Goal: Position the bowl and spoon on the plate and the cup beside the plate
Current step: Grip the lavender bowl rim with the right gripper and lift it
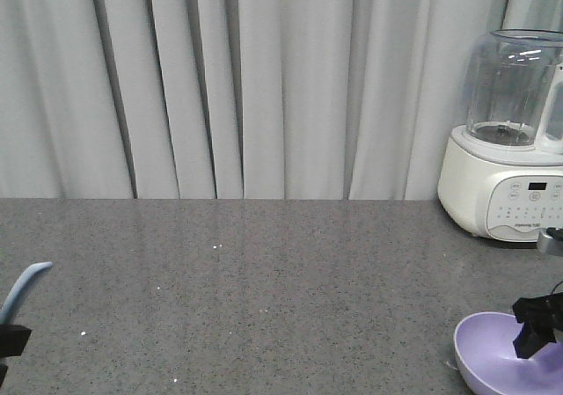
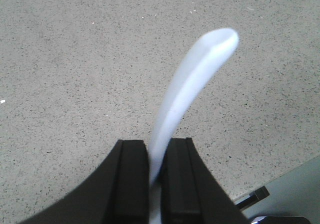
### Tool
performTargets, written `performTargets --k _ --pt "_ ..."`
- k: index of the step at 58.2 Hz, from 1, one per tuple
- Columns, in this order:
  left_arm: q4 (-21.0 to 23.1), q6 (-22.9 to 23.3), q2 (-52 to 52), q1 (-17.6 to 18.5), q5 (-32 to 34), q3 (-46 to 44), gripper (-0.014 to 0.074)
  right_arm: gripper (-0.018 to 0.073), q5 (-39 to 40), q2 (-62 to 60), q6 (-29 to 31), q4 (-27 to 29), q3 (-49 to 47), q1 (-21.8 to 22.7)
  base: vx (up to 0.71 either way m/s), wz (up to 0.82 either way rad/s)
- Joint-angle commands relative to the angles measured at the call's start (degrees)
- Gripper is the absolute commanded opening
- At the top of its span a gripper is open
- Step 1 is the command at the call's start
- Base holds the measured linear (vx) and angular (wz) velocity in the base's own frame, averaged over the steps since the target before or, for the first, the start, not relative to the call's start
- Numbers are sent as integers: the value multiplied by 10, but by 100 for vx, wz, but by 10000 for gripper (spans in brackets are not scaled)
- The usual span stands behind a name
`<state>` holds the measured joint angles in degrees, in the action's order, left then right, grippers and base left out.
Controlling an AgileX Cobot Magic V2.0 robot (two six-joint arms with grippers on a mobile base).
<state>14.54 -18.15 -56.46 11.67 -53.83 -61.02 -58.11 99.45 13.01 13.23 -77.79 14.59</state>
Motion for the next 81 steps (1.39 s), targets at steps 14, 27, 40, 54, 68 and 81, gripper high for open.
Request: performTargets --k 14,27,40,54,68,81 --pt "13 4 8 4 32 -14 175 456 33 14 8 2 -21 2 0 0" --pt "13 4 8 4 32 -14 175 359 34 15 7 1 -21 2 0 0" --pt "13 4 8 4 32 -14 175 203 32 14 5 1 -21 3 0 0" --pt "13 4 8 4 32 -14 175 83 35 -1 5 -1 -23 3 0 0" --pt "13 4 8 4 32 -14 175 43 48 -42 7 5 -23 3 0 0" --pt "13 4 8 4 32 -14 175 46 50 -140 26 8 -23 -39 0 0"
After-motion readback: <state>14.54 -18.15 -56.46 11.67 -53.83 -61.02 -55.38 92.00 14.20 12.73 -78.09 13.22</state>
